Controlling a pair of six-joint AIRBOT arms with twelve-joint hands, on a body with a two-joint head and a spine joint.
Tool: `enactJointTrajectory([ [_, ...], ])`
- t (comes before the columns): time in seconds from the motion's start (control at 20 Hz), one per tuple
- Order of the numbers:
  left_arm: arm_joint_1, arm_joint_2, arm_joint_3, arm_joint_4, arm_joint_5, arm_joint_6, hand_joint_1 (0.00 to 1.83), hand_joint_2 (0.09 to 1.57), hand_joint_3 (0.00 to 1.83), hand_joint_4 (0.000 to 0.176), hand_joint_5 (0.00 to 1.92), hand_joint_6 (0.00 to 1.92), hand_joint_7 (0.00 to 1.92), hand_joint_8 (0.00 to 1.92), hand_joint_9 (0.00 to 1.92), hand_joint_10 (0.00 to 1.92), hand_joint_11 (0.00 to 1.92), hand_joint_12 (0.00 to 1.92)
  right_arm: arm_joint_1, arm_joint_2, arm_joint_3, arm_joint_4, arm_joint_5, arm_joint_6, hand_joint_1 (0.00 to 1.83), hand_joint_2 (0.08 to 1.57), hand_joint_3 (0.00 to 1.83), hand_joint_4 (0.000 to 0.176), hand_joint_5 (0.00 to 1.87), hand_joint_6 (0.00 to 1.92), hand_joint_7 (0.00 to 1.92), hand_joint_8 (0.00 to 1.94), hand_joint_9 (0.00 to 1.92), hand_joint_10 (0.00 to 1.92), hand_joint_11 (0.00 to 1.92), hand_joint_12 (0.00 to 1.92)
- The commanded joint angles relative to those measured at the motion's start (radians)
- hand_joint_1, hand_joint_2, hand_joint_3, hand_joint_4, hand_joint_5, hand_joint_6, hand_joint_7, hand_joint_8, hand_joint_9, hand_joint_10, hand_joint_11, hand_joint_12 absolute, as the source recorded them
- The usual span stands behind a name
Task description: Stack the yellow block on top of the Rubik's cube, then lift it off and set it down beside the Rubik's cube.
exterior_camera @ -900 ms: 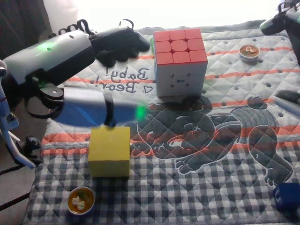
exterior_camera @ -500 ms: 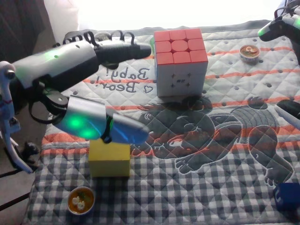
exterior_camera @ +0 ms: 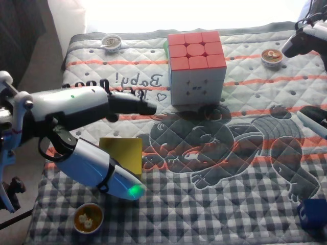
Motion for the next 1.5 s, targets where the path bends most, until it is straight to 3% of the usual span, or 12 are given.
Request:
enactJointTrajectory([
  [0.0, -0.008, -0.012, 0.008, 0.020, 0.062, -0.002, 0.78, 0.73, 0.01, 0.000, 0.27, 0.00, 0.23, 0.00, 0.19, 0.02, 0.00, 1.08, 0.016, 0.000, 0.006, -0.002, 0.120, -0.001, 0.90, 0.62, 0.77, 0.000, 0.28, 1.07, 0.41, 1.07, 0.24, 1.34, 0.01, 1.87],
  [0.2, -0.001, -0.058, 0.058, 0.020, -0.022, -0.002, 0.74, 0.78, 0.01, 0.000, 0.20, 0.00, 0.21, 0.00, 0.15, 0.01, 0.00, 0.83, 0.021, 0.000, 0.007, -0.008, 0.120, 0.006, 0.98, 0.58, 0.81, 0.000, 0.31, 1.09, 0.42, 1.14, 0.25, 1.40, 0.00, 1.87],
  [0.4, 0.010, -0.077, 0.084, 0.020, -0.095, 0.003, 0.73, 0.84, 0.02, 0.000, 0.22, 0.00, 0.25, 0.01, 0.17, 0.01, 0.00, 0.87, 0.031, 0.000, 0.013, -0.020, 0.120, 0.028, 0.96, 0.66, 0.76, 0.000, 0.36, 1.12, 0.49, 1.12, 0.30, 1.41, 0.00, 1.92],
  [0.65, 0.013, -0.091, 0.098, 0.020, -0.082, 0.016, 0.93, 1.17, 0.01, 0.000, 0.75, 0.06, 0.39, 0.01, 0.23, 0.01, 0.00, 0.94, 0.032, 0.000, 0.015, -0.022, 0.120, 0.038, 1.06, 0.77, 0.67, 0.000, 0.45, 1.06, 0.56, 1.08, 0.40, 1.36, 0.07, 1.87],
  [0.7, 0.014, -0.091, 0.098, 0.020, -0.055, 0.015, 0.94, 1.24, 0.01, 0.022, 0.72, 1.12, 0.45, 0.01, 0.27, 0.02, 0.00, 0.95, 0.032, 0.000, 0.015, -0.022, 0.120, 0.040, 1.07, 0.77, 0.65, 0.000, 0.46, 1.05, 0.57, 1.08, 0.41, 1.36, 0.15, 1.86],
  [0.8, 0.013, -0.085, 0.098, -0.002, 0.006, 0.015, 0.97, 1.29, 0.00, 0.000, 0.67, 1.45, 0.51, 0.02, 0.31, 0.02, 0.00, 0.95, 0.029, 0.000, 0.015, -0.021, 0.120, 0.042, 1.10, 0.79, 0.63, 0.000, 0.46, 1.06, 0.55, 1.10, 0.38, 1.37, 0.12, 1.86],
  [0.9, 0.010, -0.073, 0.093, -0.032, 0.071, 0.016, 0.93, 1.31, 0.00, 0.009, 0.64, 1.49, 0.53, 0.02, 0.33, 0.02, 0.00, 0.96, 0.028, 0.000, 0.015, -0.021, 0.120, 0.042, 1.14, 0.77, 0.64, 0.000, 0.46, 1.05, 0.58, 1.06, 0.43, 1.33, 0.16, 1.83],
  [1.05, 0.008, -0.047, 0.071, -0.072, 0.192, 0.016, 0.97, 1.29, 0.00, 0.000, 0.68, 1.44, 0.61, 0.04, 0.45, 0.09, 0.00, 1.41, 0.027, 0.000, 0.015, -0.020, 0.120, 0.042, 1.14, 0.75, 0.69, 0.000, 0.44, 1.08, 0.55, 1.09, 0.38, 1.38, 0.12, 1.88],
  [1.15, 0.000, -0.032, 0.053, -0.073, 0.261, 0.016, 1.06, 1.26, 0.00, 0.000, 0.73, 1.36, 0.66, 0.03, 0.27, 0.70, 0.00, 1.60, 0.024, 0.000, 0.016, -0.018, 0.120, 0.042, 1.13, 0.75, 0.70, 0.000, 0.44, 1.07, 0.55, 1.11, 0.39, 1.39, 0.15, 1.87],
  [1.25, -0.020, -0.020, 0.041, -0.066, 0.318, 0.016, 1.04, 1.26, 0.00, 0.000, 0.72, 1.38, 0.66, 0.03, 0.20, 0.94, 0.00, 1.61, 0.024, 0.000, 0.016, -0.017, 0.120, 0.042, 1.12, 0.76, 0.69, 0.000, 0.44, 1.06, 0.54, 1.12, 0.37, 1.40, 0.08, 1.90],
  [1.4, -0.056, -0.018, 0.042, -0.061, 0.395, 0.017, 0.97, 1.27, 0.00, 0.000, 0.71, 1.41, 0.65, 0.03, 0.18, 0.81, 0.00, 1.44, 0.023, -0.002, 0.018, -0.015, 0.120, 0.042, 1.10, 0.78, 0.68, 0.000, 0.40, 1.11, 0.50, 1.12, 0.31, 1.43, 0.01, 1.92],
  [1.45, -0.081, -0.030, 0.055, -0.061, 0.411, 0.017, 0.94, 1.27, 0.00, 0.052, 0.70, 1.42, 0.65, 0.02, 0.22, 0.65, 0.00, 1.28, 0.023, -0.004, 0.019, -0.015, 0.120, 0.042, 1.10, 0.77, 0.69, 0.000, 0.41, 1.13, 0.52, 1.11, 0.34, 1.42, 0.03, 1.92],
])
